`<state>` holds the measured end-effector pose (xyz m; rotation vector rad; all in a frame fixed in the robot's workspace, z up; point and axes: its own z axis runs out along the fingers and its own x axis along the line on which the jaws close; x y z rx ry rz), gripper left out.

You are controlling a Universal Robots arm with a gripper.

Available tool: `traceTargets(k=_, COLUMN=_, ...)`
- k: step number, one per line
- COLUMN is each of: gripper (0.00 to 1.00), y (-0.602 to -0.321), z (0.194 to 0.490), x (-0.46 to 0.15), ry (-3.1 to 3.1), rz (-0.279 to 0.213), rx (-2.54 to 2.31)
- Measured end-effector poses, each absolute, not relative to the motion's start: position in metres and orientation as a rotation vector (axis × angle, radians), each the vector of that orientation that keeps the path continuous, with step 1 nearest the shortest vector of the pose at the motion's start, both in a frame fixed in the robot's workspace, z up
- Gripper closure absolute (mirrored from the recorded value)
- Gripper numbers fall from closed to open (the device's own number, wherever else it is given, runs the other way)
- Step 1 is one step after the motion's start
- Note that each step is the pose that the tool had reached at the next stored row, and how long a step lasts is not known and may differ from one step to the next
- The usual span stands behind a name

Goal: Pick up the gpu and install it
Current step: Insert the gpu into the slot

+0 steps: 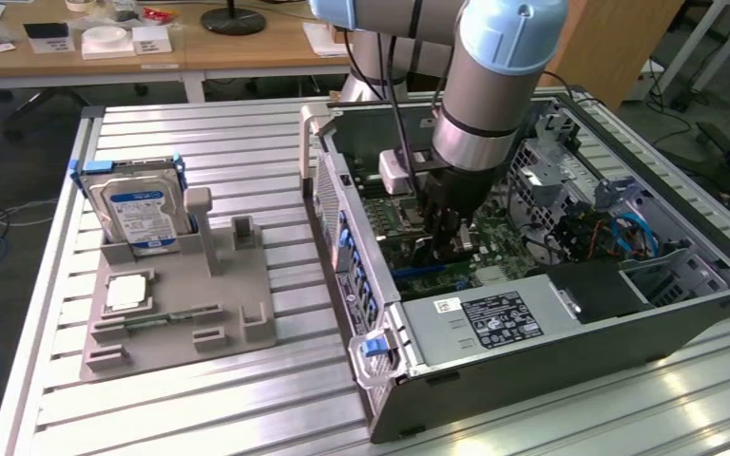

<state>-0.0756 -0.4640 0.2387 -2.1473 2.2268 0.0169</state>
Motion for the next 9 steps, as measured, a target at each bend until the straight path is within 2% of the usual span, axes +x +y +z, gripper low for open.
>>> traceTargets(k=9, gripper=0.72, y=-0.4639, z=0.237, x=-0.0771, ry=2.226, rz=0.018, rx=-2.147)
